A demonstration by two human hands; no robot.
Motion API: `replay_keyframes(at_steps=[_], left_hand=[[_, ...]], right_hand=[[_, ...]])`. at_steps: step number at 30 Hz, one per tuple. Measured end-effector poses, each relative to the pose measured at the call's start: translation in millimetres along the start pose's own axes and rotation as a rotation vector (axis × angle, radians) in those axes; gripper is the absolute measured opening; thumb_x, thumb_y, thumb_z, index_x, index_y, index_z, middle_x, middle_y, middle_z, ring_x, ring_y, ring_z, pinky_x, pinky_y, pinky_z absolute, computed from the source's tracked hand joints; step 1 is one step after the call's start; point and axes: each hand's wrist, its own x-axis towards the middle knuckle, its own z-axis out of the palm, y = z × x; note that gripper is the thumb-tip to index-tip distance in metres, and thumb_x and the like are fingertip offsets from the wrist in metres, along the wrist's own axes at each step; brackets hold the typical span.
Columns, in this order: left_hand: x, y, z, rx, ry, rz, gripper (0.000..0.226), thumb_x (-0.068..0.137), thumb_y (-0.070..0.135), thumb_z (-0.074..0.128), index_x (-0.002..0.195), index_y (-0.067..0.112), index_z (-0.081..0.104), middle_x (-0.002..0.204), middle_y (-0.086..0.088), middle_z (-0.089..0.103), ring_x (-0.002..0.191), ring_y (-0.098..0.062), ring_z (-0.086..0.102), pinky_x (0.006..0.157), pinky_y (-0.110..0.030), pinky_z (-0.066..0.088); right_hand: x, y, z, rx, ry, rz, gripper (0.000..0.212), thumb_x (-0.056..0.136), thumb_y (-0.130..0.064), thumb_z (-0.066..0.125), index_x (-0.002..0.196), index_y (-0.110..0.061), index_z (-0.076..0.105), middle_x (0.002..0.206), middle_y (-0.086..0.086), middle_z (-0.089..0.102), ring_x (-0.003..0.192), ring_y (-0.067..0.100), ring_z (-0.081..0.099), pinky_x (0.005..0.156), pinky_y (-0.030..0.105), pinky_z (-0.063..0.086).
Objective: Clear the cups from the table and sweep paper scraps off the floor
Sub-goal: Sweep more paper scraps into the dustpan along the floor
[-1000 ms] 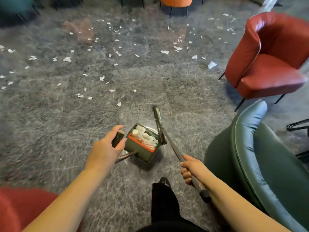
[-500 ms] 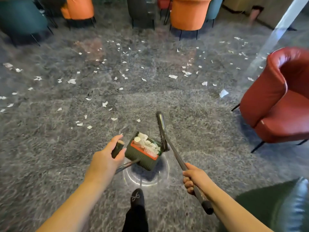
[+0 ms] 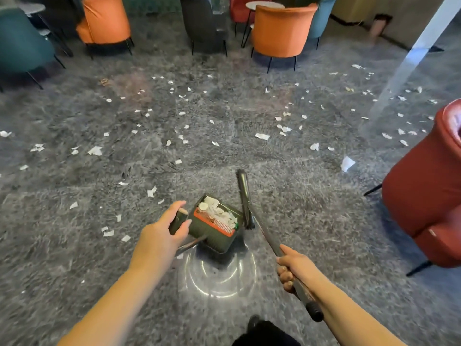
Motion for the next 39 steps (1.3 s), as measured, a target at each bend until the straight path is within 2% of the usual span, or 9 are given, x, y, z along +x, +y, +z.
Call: replay_keyframes(at_steps=[6,13,17,23,25,29,31,35,39], left_hand=[[127,17,16,0.009,0.031,-0.019,0.039,0.090,0.041,0.062,0.122,0.058,0.046,0.078,0.011,0.067,0.067,-0.004,0.060,0.060,-0.027,0.048],[263,64,33,0.037,0.048,-0.028,0.038,0.091,0.044,0.059,0.124,0.058,0.045,0.080,0.012,0.066,0.061,-0.002,0.058,0.052,-0.016,0.043],[333,88,40,0.040,0.064,-0.012,0.037,0.091,0.046,0.059,0.122,0.061,0.045,0.070,0.012,0.063,0.061,0.000,0.057,0.051,-0.015,0.043],[469,107,63,0.035,0.029,0.029,0.040,0.091,0.045,0.059,0.120,0.064,0.040,0.067,0.008,0.064,0.062,-0.001,0.058,0.050,-0.019,0.045],[520,116,73,0.047,-0.003,0.042,0.040,0.091,0.045,0.059,0.122,0.062,0.041,0.068,0.007,0.064,0.061,-0.002,0.058,0.049,-0.018,0.044],[609,138,90,0.064,-0.074,0.080,0.041,0.092,0.044,0.059,0.125,0.060,0.041,0.071,0.005,0.065,0.057,-0.009,0.058,0.053,-0.025,0.047],[654,156,100,0.072,-0.116,0.095,0.040,0.092,0.045,0.058,0.126,0.059,0.042,0.074,0.004,0.065,0.061,-0.014,0.060,0.055,-0.034,0.050],[732,192,125,0.093,-0.139,0.131,0.040,0.092,0.046,0.058,0.126,0.059,0.042,0.076,0.004,0.066,0.064,-0.013,0.061,0.059,-0.035,0.051],[806,225,163,0.101,-0.155,0.179,0.041,0.092,0.045,0.057,0.124,0.063,0.037,0.072,0.007,0.065,0.059,-0.012,0.059,0.054,-0.033,0.048]], right_hand=[[84,-111,13,-0.012,-0.051,-0.017,0.054,0.098,0.000,0.033,0.147,-0.023,0.030,0.054,0.004,0.031,0.031,0.008,0.030,0.033,0.013,0.026],[161,-248,11,-0.035,-0.057,-0.016,0.060,0.098,0.000,0.035,0.151,-0.026,0.024,0.054,0.005,0.033,0.030,0.009,0.031,0.033,0.014,0.028],[197,-313,11,-0.021,-0.056,-0.044,0.055,0.098,0.000,0.034,0.147,-0.025,0.030,0.054,0.005,0.032,0.030,0.009,0.030,0.033,0.014,0.026],[275,-412,9,0.030,-0.052,-0.052,0.039,0.098,0.001,0.033,0.124,-0.027,0.040,0.048,0.003,0.030,0.030,0.009,0.028,0.034,0.014,0.025],[304,-445,8,0.032,-0.045,-0.046,0.040,0.099,0.001,0.031,0.134,-0.017,0.040,0.046,0.001,0.030,0.030,0.009,0.027,0.034,0.013,0.025],[344,-507,3,0.069,0.006,-0.034,0.053,0.099,0.002,0.030,0.147,-0.021,0.028,0.045,0.002,0.030,0.029,0.009,0.028,0.033,0.015,0.025],[362,-536,-4,0.112,0.024,-0.047,0.054,0.099,0.003,0.031,0.148,-0.019,0.027,0.044,0.002,0.031,0.029,0.009,0.029,0.033,0.015,0.026],[396,-590,-25,0.168,0.072,-0.044,0.054,0.099,0.001,0.032,0.148,-0.020,0.024,0.044,0.003,0.034,0.029,0.009,0.030,0.034,0.015,0.027],[442,-647,-57,0.220,0.084,-0.054,0.047,0.099,0.001,0.031,0.141,-0.018,0.033,0.045,0.003,0.032,0.029,0.009,0.028,0.033,0.014,0.027]])
